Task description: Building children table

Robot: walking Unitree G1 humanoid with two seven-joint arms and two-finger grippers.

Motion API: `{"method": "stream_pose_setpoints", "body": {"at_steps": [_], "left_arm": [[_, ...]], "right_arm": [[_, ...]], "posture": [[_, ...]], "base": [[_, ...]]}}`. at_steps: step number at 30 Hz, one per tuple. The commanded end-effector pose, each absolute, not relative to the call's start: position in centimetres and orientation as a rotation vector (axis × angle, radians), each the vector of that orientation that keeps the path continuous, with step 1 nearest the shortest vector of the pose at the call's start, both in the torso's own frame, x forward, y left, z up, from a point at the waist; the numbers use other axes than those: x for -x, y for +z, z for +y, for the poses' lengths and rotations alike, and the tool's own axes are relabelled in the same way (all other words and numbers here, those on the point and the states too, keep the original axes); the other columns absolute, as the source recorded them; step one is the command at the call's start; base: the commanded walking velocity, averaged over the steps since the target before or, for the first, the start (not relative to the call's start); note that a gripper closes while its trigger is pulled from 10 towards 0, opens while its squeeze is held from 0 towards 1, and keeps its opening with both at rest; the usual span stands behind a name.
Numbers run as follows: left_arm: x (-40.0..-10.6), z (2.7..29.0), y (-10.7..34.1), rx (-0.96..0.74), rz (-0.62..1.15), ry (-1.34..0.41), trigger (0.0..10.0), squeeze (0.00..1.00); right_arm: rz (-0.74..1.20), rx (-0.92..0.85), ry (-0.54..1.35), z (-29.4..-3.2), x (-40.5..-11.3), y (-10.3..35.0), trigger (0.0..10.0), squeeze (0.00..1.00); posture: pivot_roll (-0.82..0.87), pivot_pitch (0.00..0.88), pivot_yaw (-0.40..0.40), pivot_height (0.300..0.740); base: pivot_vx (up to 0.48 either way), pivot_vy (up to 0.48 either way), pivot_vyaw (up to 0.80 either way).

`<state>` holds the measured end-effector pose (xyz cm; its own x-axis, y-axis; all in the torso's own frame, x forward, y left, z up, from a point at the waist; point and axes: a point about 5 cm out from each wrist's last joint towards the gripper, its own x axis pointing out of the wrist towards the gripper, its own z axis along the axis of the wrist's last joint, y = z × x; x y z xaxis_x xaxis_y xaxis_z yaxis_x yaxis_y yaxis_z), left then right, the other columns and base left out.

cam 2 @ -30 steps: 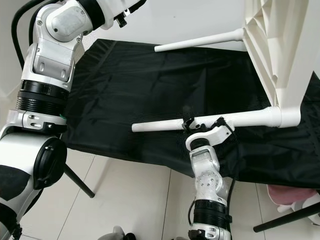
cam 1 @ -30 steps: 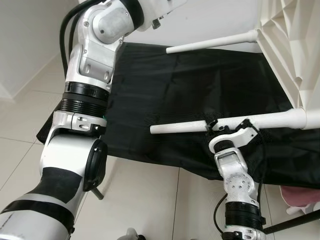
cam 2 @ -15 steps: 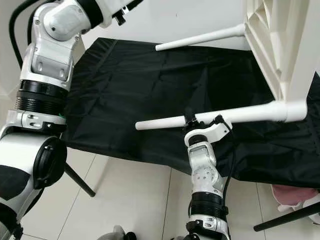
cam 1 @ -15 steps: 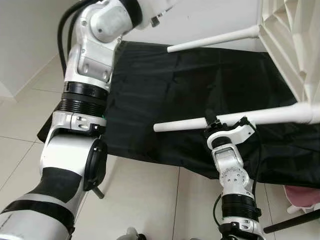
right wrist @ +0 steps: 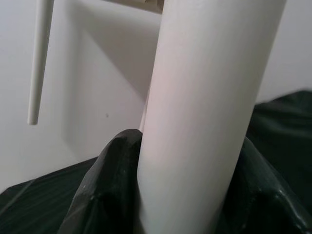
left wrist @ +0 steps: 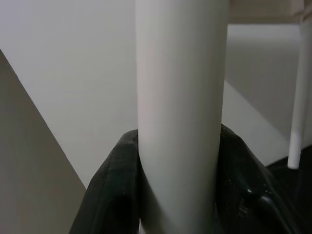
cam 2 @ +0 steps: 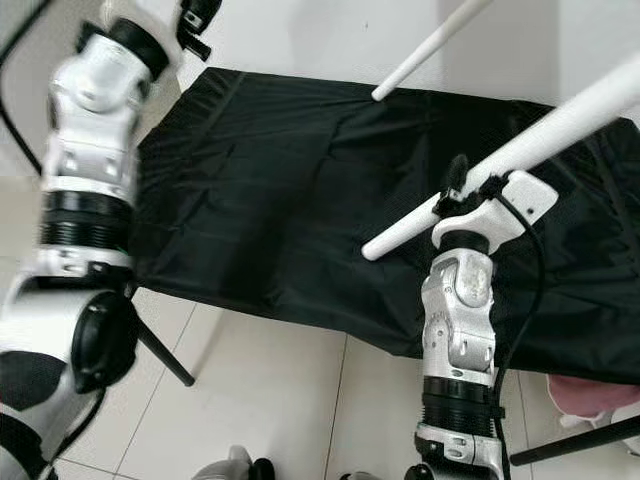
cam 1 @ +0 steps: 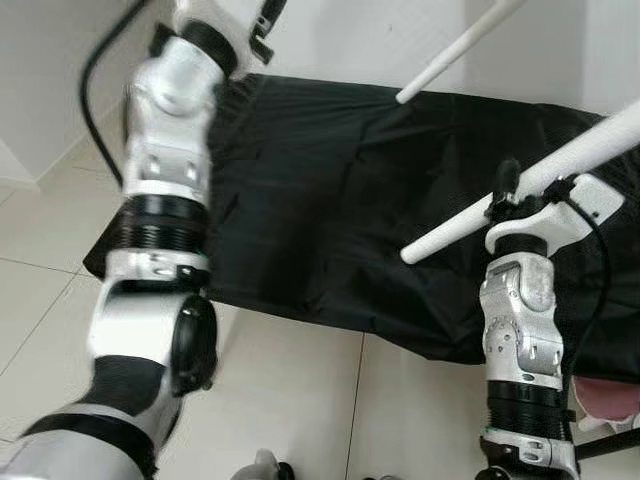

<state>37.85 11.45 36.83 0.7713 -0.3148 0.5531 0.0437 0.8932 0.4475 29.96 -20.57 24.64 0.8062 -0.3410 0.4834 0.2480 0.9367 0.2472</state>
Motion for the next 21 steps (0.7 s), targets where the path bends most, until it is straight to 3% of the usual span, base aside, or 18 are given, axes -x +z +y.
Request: {"method": "stream_pose_setpoints", "body": {"at_steps": [1,4,8,12,13,14,15,17,18,21], "left_arm": [[-37.6,11.0,37.6,-0.401,-0.699,-0.165,0.0,0.0],[-38.0,11.1,36.6,-0.391,-0.654,-0.175,0.0,0.0],[-38.6,11.3,32.8,-0.37,-0.499,-0.193,0.0,0.0],[-38.6,11.2,31.8,-0.344,-0.461,-0.189,0.0,0.0],[-38.6,11.2,31.2,-0.332,-0.438,-0.184,0.0,0.0],[-38.7,11.2,30.9,-0.324,-0.423,-0.181,0.0,0.0],[-38.7,11.2,30.4,-0.328,-0.406,-0.181,0.0,0.0],[-38.7,11.2,30.1,-0.332,-0.396,-0.182,0.0,0.0],[-38.6,11.0,29.7,-0.34,-0.391,-0.188,0.0,0.0],[-38.3,10.7,27.8,-0.353,-0.325,-0.219,0.0,0.0]], "right_arm": [[-0.581,-0.027,-0.31,-20.0,-29.7,25.2,0.0,0.0],[-0.591,-0.006,-0.311,-20.0,-29.6,25.5,0.0,0.0],[-0.588,0.183,-0.237,-19.5,-29.3,26.9,0.0,0.0],[-0.591,0.251,-0.203,-19.2,-29.2,27.4,0.0,0.0],[-0.597,0.297,-0.204,-19.3,-29.1,27.8,0.7,0.0],[-0.602,0.326,-0.21,-19.3,-29.1,28.1,0.7,0.0],[-0.595,0.344,-0.205,-19.4,-29.2,28.4,2.7,0.0],[-0.589,0.353,-0.2,-19.4,-29.2,28.6,2.7,0.0],[-0.57,0.331,-0.19,-19.5,-29.4,28.5,10.0,0.0],[-0.516,0.31,-0.193,-19.5,-29.4,27.3,10.0,0.0]], "posture": [[0.0,0.064,0.009,0.74],[0.0,0.064,0.009,0.74],[-0.02,0.069,0.014,0.74],[-0.02,0.07,0.015,0.74],[-0.02,0.07,0.014,0.74],[-0.02,0.07,0.014,0.74],[-0.02,0.072,0.011,0.74],[-0.02,0.072,0.011,0.74],[-0.02,0.072,0.011,0.74],[-0.03,0.072,0.015,0.74]], "base": [[0.0,0.0,0.0],[0.0,0.0,0.0],[0.0,0.0,0.0],[0.0,0.0,0.0],[0.0,0.0,0.0],[0.0,0.0,0.0],[0.0,0.0,0.0],[0.0,0.0,0.0],[0.0,0.0,0.0],[0.0,0.0,0.0]]}}
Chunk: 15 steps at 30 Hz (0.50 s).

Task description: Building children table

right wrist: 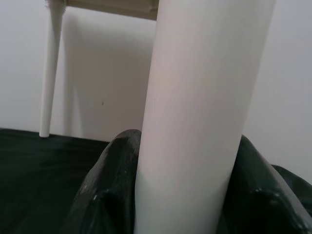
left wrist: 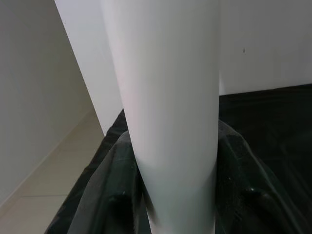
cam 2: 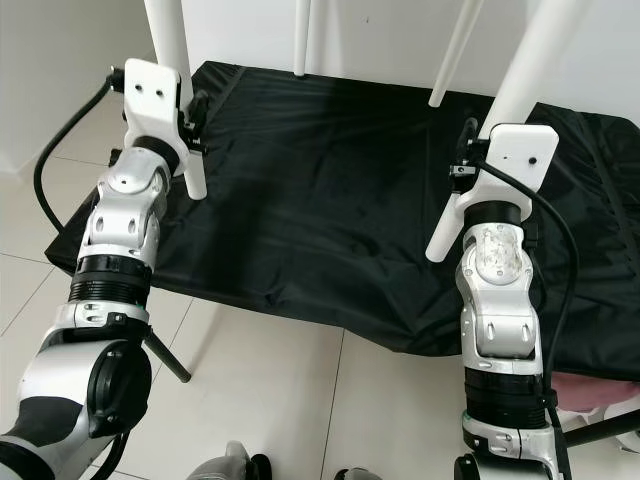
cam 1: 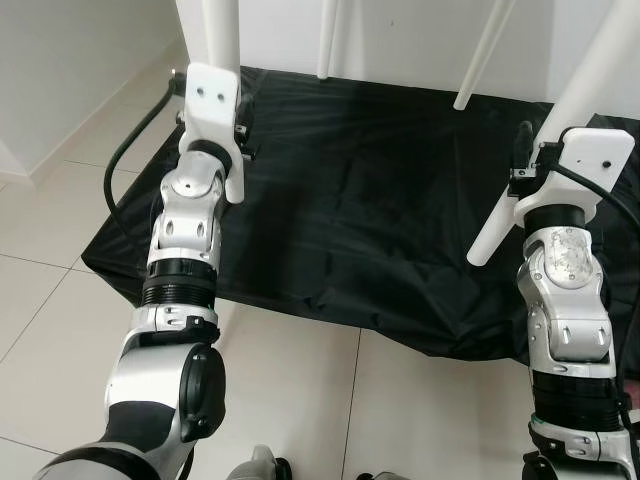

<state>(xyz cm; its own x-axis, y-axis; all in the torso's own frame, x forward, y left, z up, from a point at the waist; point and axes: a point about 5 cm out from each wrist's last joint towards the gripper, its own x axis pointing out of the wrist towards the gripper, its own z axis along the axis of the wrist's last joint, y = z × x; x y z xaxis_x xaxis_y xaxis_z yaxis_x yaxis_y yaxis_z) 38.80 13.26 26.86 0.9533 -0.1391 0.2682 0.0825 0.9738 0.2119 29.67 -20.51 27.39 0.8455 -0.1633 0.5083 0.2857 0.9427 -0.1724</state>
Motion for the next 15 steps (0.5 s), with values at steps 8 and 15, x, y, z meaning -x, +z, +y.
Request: {"method": "stream_pose_setpoints", "body": {"at_steps": [8,15], "left_arm": [[-37.1,10.5,23.6,-0.392,-0.209,-0.268,10.0,0.0],[-37.6,11.4,21.7,-0.456,-0.183,-0.219,10.0,0.0]], "right_arm": [[-0.511,0.329,-0.164,-19.0,-28.9,27.4,10.0,0.0],[-0.433,0.332,-0.108,-17.6,-28.6,25.2,10.0,0.0]], "posture": [[-0.03,0.075,0.017,0.74],[-0.03,0.081,0.005,0.74]], "base": [[0.0,0.0,0.0],[0.0,0.0,0.0]]}}
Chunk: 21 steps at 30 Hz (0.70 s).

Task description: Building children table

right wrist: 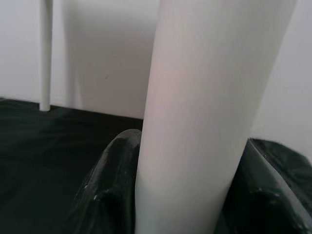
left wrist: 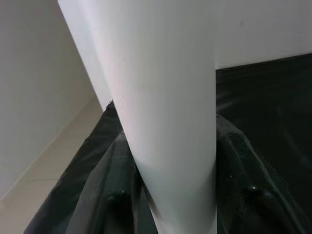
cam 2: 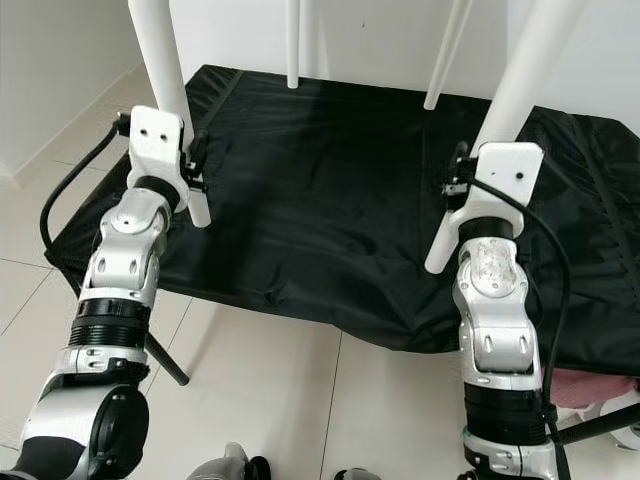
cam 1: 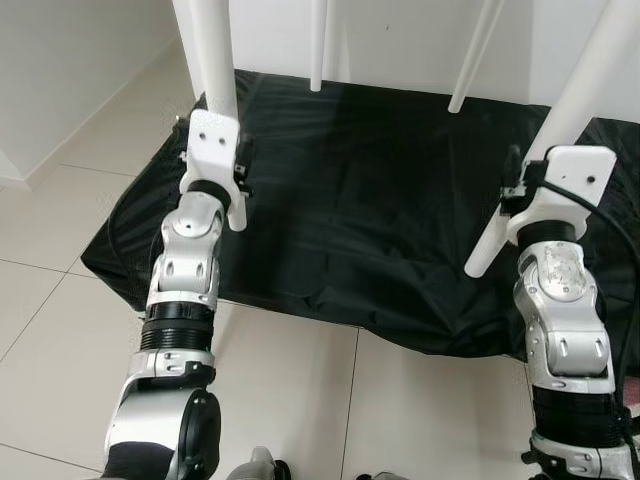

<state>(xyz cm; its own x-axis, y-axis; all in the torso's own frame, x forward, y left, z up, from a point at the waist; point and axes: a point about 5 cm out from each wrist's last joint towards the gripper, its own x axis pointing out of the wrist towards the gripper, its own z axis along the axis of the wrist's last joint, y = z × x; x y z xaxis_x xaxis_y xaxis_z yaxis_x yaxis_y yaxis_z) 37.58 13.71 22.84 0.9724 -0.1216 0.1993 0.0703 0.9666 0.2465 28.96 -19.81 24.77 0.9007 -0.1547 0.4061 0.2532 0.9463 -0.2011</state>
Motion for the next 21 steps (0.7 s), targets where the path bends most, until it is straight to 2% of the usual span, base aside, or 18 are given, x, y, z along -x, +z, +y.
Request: {"method": "stream_pose_setpoints", "body": {"at_steps": [1,4,5,6,7,8,15,16,17,18,21], "left_arm": [[-37.8,11.6,21.6,-0.468,-0.186,-0.209,10.0,0.0],[-37.9,11.7,21.5,-0.478,-0.183,-0.201,10.0,0.0],[-37.9,11.7,21.4,-0.488,-0.186,-0.2,10.0,0.23],[-37.9,11.7,21.4,-0.488,-0.186,-0.2,10.0,0.23],[-37.9,11.5,21.2,-0.494,-0.182,-0.202,10.0,0.65],[-37.9,11.5,21.0,-0.501,-0.177,-0.206,10.0,1.0],[-37.6,11.3,20.1,-0.487,-0.145,-0.241,10.0,1.0],[-37.5,11.3,19.9,-0.481,-0.142,-0.251,10.0,1.0],[-37.5,11.3,19.9,-0.481,-0.142,-0.251,10.0,1.0],[-37.5,11.4,19.8,-0.473,-0.144,-0.248,10.0,1.0],[-37.5,11.8,20.0,-0.479,-0.156,-0.218,10.0,1.0]], "right_arm": [[-0.396,0.314,-0.091,-17.2,-28.6,24.2,10.0,0.0],[-0.344,0.288,-0.072,-16.6,-28.6,22.9,10.0,0.0],[-0.303,0.248,-0.069,-16.4,-28.6,22.0,10.0,0.0],[-0.303,0.248,-0.069,-16.4,-28.6,22.0,10.0,0.0],[-0.252,0.192,-0.07,-16.2,-28.7,20.9,10.0,0.0],[-0.221,0.168,-0.076,-16.0,-28.7,20.1,10.0,0.0],[-0.193,0.171,-0.107,-16.4,-28.9,19.4,10.0,0.0],[-0.198,0.184,-0.121,-16.7,-29.0,19.5,10.0,0.07],[-0.198,0.184,-0.121,-16.7,-29.0,19.5,10.0,0.07],[-0.206,0.194,-0.145,-17.2,-29.0,19.7,10.0,1.0],[-0.233,0.209,-0.185,-17.9,-29.0,20.2,10.0,1.0]], "posture": [[-0.04,0.083,0.005,0.74],[-0.04,0.083,0.005,0.74],[-0.04,0.084,0.006,0.74],[-0.04,0.084,0.006,0.74],[-0.05,0.086,0.007,0.74],[-0.05,0.086,0.008,0.74],[-0.05,0.088,0.009,0.74],[-0.05,0.088,0.009,0.74],[-0.05,0.088,0.009,0.74],[-0.04,0.089,0.008,0.74],[-0.04,0.09,0.007,0.74]], "base": [[0.0,0.0,0.0],[0.0,0.0,0.0],[0.0,0.0,0.0],[0.0,0.0,0.0],[0.0,0.0,0.0],[0.0,0.0,0.0],[0.0,0.0,0.0],[0.0,0.0,0.0],[0.0,0.0,0.0],[0.0,0.0,0.0],[0.0,0.0,0.0]]}}
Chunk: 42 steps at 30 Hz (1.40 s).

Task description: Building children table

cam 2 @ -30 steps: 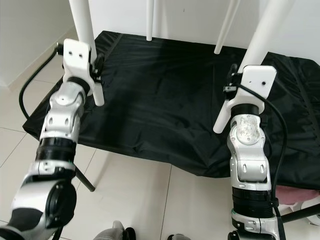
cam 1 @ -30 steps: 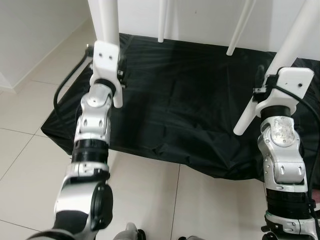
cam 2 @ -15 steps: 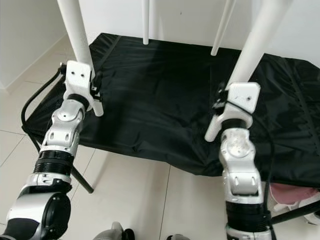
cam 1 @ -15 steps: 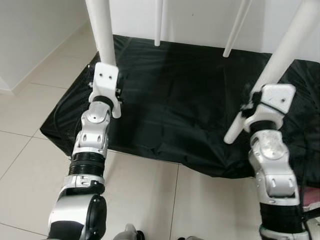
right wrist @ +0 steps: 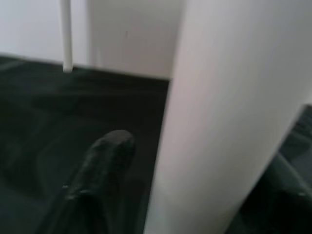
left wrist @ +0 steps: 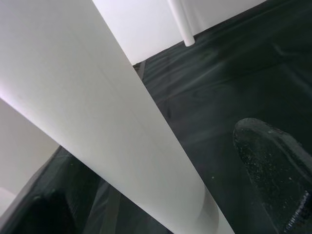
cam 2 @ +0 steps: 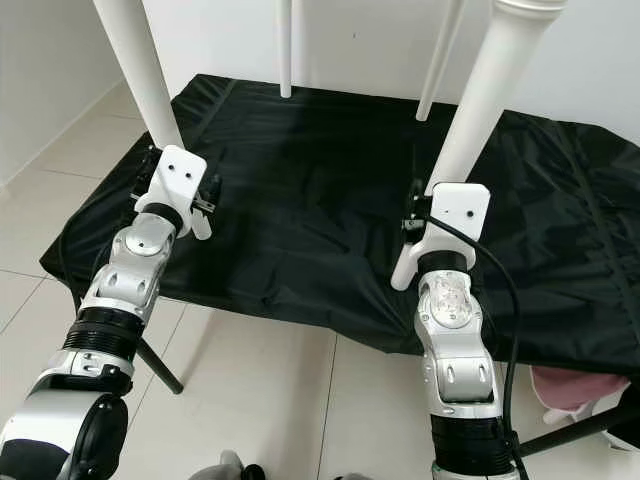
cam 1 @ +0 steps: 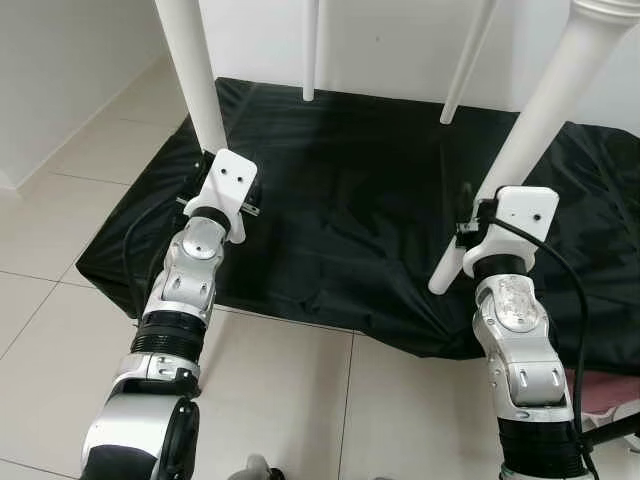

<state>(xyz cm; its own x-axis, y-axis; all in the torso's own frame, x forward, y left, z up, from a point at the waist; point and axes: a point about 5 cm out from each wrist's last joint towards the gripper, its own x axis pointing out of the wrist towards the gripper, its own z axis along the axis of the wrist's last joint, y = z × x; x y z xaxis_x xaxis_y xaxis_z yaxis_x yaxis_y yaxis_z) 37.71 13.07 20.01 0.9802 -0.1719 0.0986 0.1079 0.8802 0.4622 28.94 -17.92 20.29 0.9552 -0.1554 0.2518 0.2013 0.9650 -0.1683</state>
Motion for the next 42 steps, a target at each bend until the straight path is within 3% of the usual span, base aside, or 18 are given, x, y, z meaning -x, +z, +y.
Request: {"method": "stream_pose_setpoints", "body": {"at_steps": [1,2,3,4,7,8,12,15,18,21,26,30,37,40,42], "left_arm": [[-37.5,12.1,20.1,-0.485,-0.154,-0.203,10.0,1.0],[-37.5,12.1,20.1,-0.485,-0.154,-0.203,10.0,1.0],[-37.5,12.6,20.3,-0.49,-0.16,-0.172,10.0,0.0],[-37.4,13.0,20.5,-0.493,-0.163,-0.144,10.0,0.0],[-37.4,13.0,20.5,-0.493,-0.163,-0.144,10.0,0.0],[-37.1,13.7,20.6,-0.495,-0.171,-0.11,10.0,0.0],[-35.5,14.8,20.9,-0.424,-0.199,-0.119,10.0,0.0],[-31.1,13.4,20.7,-0.295,-0.234,-0.465,10.0,0.0],[-31.1,13.4,20.7,-0.295,-0.234,-0.465,10.0,0.0],[-28.6,12.6,19.9,-0.31,-0.211,-0.654,10.0,0.0],[-27.4,12.4,19.3,-0.273,-0.189,-0.666,10.0,0.0],[-27.7,13.1,19.8,-0.168,-0.204,-0.494,10.0,0.0],[-27.2,13.4,20.1,-0.132,-0.199,-0.477,10.0,0.0],[-26.2,13.7,18.5,-0.134,-0.132,-0.492,10.0,0.0],[-26.2,13.7,18.5,-0.134,-0.132,-0.492,10.0,0.0]], "right_arm": [[-0.247,0.218,-0.2,-18.2,-28.9,20.5,10.0,1.0],[-0.247,0.218,-0.2,-18.2,-28.9,20.5,10.0,1.0],[-0.272,0.218,-0.197,-18.2,-28.8,20.9,10.0,1.0],[-0.294,0.218,-0.186,-18.2,-28.7,21.2,10.0,0.94],[-0.294,0.218,-0.186,-18.2,-28.7,21.2,10.0,0.94],[-0.317,0.221,-0.169,-18.1,-28.4,21.6,10.0,0.0],[-0.352,0.226,-0.129,-18.3,-27.3,22.1,10.0,0.0],[-0.345,0.199,-0.107,-19.1,-26.2,22.0,10.0,0.0],[-0.345,0.199,-0.107,-19.1,-26.2,22.0,10.0,0.0],[-0.337,0.178,-0.089,-19.1,-25.9,21.8,10.0,0.0],[-0.315,0.145,-0.07,-19.0,-24.8,20.9,10.0,0.0],[-0.313,0.147,-0.033,-18.9,-22.1,20.1,10.0,0.0],[-0.301,0.179,-0.039,-19.4,-20.9,20.0,10.0,0.0],[-0.147,0.146,0.082,-18.6,-19.4,17.0,10.0,0.0],[-0.147,0.146,0.082,-18.6,-19.4,17.0,10.0,0.0]], "posture": [[-0.04,0.09,0.007,0.74],[-0.04,0.09,0.007,0.74],[-0.04,0.091,0.008,0.74],[-0.04,0.093,0.011,0.74],[-0.04,0.093,0.011,0.74],[-0.04,0.096,0.012,0.74],[-0.04,0.102,0.014,0.74],[-0.04,0.111,0.01,0.74],[-0.04,0.111,0.01,0.74],[-0.03,0.114,0.004,0.74],[-0.02,0.114,-0.003,0.74],[-0.04,0.11,-0.005,0.74],[-0.04,0.11,-0.006,0.74],[-0.06,0.086,0.01,0.74],[-0.06,0.086,0.01,0.74]], "base": [[0.0,0.0,0.0],[0.0,0.0,0.0],[0.0,0.0,0.0],[0.0,0.0,0.0],[0.0,0.0,0.0],[0.0,0.0,0.0],[0.0,0.0,0.0],[0.0,0.0,0.0],[0.0,0.0,0.0],[0.0,0.0,0.0],[0.0,0.0,0.0],[0.0,0.0,0.0],[0.0,0.0,0.0],[0.0,0.0,0.0],[0.0,0.0,0.0]]}}
